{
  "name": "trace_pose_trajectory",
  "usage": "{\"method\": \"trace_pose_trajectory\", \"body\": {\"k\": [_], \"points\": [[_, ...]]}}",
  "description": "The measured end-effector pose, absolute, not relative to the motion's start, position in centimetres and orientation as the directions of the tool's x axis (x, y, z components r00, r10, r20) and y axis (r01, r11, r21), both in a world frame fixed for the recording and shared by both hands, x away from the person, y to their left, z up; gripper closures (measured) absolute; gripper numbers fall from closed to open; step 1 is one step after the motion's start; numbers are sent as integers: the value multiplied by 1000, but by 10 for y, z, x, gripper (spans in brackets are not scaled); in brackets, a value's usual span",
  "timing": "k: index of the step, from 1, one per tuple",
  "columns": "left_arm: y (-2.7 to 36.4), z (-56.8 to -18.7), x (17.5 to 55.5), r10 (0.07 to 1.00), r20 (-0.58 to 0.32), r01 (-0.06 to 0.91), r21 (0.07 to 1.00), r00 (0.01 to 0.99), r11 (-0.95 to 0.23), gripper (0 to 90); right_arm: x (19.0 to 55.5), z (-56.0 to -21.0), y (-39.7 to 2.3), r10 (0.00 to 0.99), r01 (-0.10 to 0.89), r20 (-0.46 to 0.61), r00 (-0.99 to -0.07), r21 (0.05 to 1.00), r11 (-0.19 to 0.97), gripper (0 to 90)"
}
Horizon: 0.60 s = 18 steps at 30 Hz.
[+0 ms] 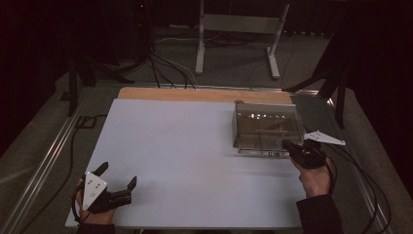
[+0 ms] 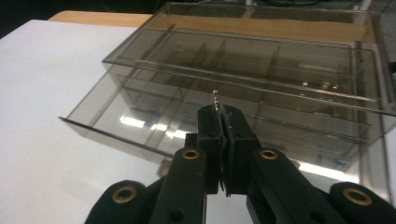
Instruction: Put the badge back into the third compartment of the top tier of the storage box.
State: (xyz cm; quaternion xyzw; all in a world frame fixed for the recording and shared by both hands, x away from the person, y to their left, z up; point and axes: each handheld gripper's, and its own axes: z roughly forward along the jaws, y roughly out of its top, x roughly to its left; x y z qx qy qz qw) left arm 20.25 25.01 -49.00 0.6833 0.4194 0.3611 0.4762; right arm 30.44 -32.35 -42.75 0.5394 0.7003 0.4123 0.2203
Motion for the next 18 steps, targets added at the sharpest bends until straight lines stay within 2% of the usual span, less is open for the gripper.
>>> {"method": "trace_pose_trajectory", "body": {"k": [18], "points": [[251, -490, 201, 919, 94, 229, 954, 383, -193, 4, 311, -435, -341, 974, 580, 66, -215, 811, 73, 879]]}}
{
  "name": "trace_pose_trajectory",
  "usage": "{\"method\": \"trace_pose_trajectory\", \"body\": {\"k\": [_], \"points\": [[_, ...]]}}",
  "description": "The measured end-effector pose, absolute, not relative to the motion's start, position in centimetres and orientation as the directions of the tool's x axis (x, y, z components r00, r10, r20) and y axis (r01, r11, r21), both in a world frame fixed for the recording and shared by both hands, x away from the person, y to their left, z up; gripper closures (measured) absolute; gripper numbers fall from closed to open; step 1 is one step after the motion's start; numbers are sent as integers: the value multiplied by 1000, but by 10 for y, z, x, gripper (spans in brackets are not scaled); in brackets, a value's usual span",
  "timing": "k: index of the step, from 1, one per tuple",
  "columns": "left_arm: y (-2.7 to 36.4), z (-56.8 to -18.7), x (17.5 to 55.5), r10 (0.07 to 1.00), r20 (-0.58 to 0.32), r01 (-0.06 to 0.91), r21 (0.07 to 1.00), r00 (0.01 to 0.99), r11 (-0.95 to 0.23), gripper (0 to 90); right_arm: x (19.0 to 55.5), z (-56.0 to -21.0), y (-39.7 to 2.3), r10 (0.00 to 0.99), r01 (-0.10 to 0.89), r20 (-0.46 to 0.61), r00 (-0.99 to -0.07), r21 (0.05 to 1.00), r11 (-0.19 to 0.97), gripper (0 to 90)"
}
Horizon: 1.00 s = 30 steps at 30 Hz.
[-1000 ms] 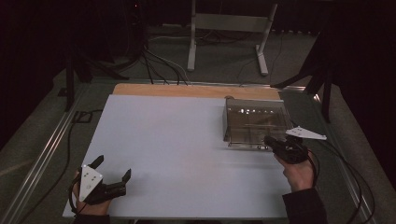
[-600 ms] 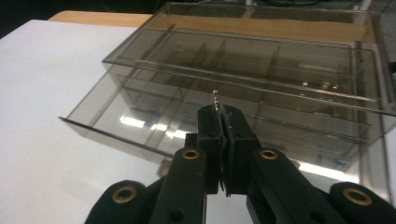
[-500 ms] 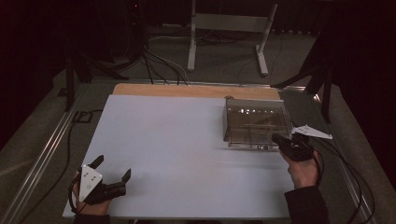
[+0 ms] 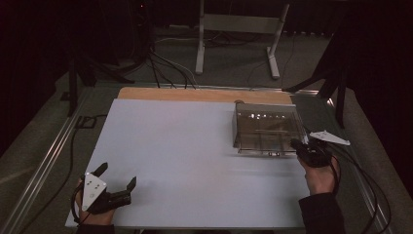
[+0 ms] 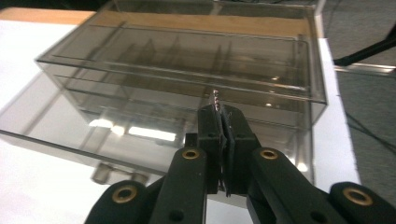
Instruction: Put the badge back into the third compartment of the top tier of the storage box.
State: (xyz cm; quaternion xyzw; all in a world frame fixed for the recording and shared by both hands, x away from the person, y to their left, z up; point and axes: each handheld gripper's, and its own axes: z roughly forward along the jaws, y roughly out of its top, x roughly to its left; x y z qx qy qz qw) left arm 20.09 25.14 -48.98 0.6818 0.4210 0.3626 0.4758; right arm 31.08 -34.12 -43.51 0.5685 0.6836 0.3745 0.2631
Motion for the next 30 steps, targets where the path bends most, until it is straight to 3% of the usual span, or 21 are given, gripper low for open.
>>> {"method": "trace_pose_trajectory", "body": {"k": [8, 13, 19, 30], "points": [[251, -490, 201, 919, 95, 230, 954, 382, -194, 4, 314, -440, -344, 982, 593, 25, -188, 799, 93, 879], [251, -490, 201, 919, 95, 230, 954, 382, -194, 4, 316, -443, -341, 984, 597, -70, -165, 787, 156, 877], [251, -490, 201, 919, 93, 231, 954, 382, -193, 4, 318, -446, -333, 977, 602, -104, -188, 773, 199, 870], [251, -490, 202, 919, 93, 235, 952, 384, -195, 4, 317, -443, -340, 976, 587, 34, -216, 803, 102, 570]]}}
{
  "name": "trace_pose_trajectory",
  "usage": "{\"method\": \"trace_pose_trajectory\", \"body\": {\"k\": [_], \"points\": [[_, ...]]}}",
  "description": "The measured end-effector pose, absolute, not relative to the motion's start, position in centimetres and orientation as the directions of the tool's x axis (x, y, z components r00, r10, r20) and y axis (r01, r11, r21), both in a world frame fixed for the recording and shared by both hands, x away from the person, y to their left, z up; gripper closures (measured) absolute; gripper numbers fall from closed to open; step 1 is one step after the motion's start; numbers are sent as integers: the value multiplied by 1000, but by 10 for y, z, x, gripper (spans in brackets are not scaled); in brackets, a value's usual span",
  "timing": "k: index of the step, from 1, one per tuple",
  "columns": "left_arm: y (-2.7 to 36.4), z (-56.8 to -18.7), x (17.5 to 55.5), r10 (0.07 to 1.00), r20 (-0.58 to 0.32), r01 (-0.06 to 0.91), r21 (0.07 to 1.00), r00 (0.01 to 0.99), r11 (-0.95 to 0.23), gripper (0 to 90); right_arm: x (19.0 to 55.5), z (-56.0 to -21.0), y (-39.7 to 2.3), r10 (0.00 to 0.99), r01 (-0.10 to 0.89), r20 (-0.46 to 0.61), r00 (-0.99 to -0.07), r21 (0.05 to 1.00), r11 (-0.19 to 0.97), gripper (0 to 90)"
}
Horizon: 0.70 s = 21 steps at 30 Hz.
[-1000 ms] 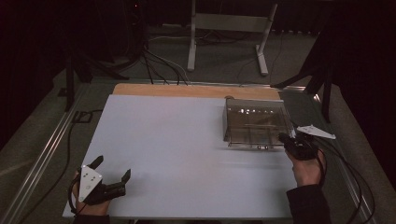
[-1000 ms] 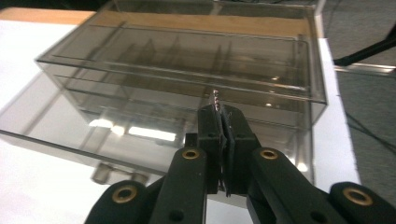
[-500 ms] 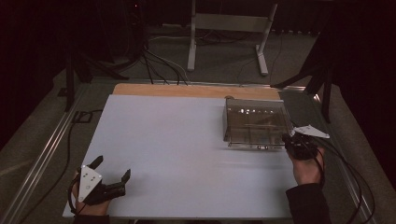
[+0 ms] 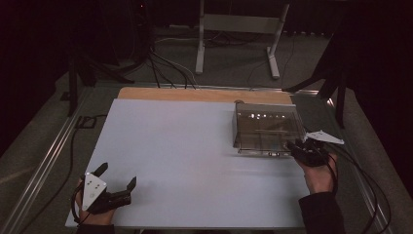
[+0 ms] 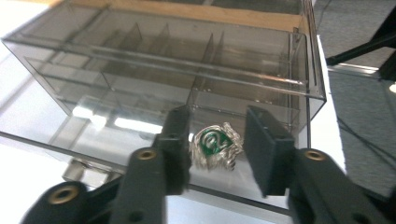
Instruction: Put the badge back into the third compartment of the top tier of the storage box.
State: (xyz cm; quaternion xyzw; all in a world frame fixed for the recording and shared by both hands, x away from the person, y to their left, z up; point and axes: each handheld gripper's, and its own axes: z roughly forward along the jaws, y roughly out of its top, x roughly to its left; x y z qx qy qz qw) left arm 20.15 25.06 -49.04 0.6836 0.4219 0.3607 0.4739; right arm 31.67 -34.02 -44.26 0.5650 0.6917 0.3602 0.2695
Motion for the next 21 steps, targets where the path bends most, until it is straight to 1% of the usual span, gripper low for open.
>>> {"method": "trace_pose_trajectory", "body": {"k": [4, 7, 13, 16, 18, 21], "points": [[251, -491, 202, 918, 92, 238, 951, 386, -195, 4, 315, -440, -345, 964, 577, 136, -230, 817, 22, 456], [250, -491, 202, 917, 92, 240, 950, 388, -197, 4, 309, -438, -345, 953, 556, 173, -249, 831, -5, 375], [250, -491, 202, 917, 88, 243, 950, 388, -194, 4, 290, -435, -338, 941, 487, 149, -304, 873, 19, 230], [250, -491, 202, 917, 88, 245, 950, 389, -195, 4, 282, -439, -334, 938, 474, 155, -310, 881, 11, 156], [251, -491, 202, 918, 83, 248, 950, 388, -191, 4, 276, -444, -331, 938, 461, 146, -316, 887, 17, 145], [251, -492, 203, 919, 79, 253, 949, 387, -188, 4, 268, -451, -326, 934, 440, 139, -329, 898, 22, 97]]}}
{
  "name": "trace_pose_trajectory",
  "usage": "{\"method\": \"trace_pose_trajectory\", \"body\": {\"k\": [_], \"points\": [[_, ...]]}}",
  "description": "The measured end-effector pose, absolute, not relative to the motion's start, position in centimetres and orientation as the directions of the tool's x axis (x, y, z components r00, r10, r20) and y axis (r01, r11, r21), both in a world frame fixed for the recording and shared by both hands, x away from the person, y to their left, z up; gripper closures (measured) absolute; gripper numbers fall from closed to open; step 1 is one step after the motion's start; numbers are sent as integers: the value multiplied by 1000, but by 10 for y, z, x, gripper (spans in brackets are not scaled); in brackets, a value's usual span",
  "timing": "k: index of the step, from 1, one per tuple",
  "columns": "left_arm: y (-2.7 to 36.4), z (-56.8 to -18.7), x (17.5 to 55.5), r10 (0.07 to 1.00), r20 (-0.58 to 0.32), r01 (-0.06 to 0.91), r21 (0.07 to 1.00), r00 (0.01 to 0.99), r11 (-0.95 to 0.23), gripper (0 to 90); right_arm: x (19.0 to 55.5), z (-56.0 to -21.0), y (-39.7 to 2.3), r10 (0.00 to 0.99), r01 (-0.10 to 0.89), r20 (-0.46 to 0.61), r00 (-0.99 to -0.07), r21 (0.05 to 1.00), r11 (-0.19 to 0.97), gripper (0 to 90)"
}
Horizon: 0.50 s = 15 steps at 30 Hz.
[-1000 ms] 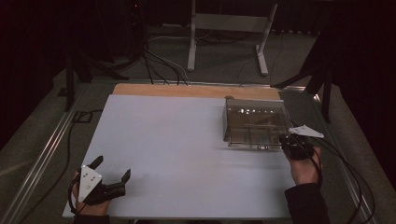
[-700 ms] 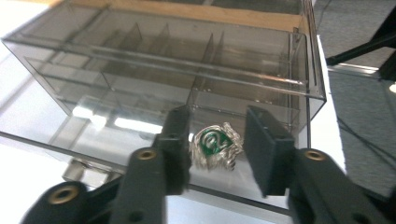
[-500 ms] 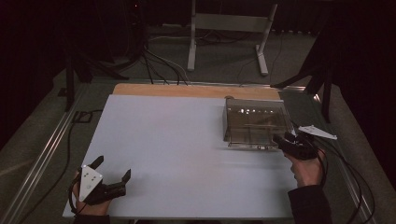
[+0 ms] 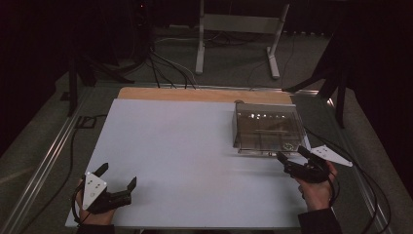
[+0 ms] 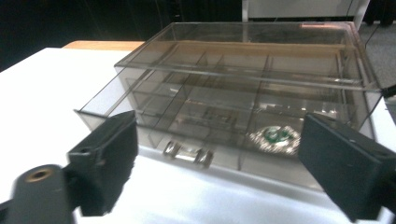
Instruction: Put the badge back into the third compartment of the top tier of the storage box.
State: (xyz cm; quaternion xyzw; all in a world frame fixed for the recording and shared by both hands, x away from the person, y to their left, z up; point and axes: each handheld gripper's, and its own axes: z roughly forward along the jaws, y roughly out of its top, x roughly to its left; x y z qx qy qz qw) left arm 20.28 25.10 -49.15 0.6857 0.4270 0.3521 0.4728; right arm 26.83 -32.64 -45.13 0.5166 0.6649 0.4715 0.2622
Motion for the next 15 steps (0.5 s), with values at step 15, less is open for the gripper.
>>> {"method": "trace_pose_trajectory", "body": {"k": [15], "points": [[253, -490, 202, 925, 70, 254, 951, 374, -175, 4, 241, -486, -313, 923, 408, 107, -369, 911, 57, 43]]}}
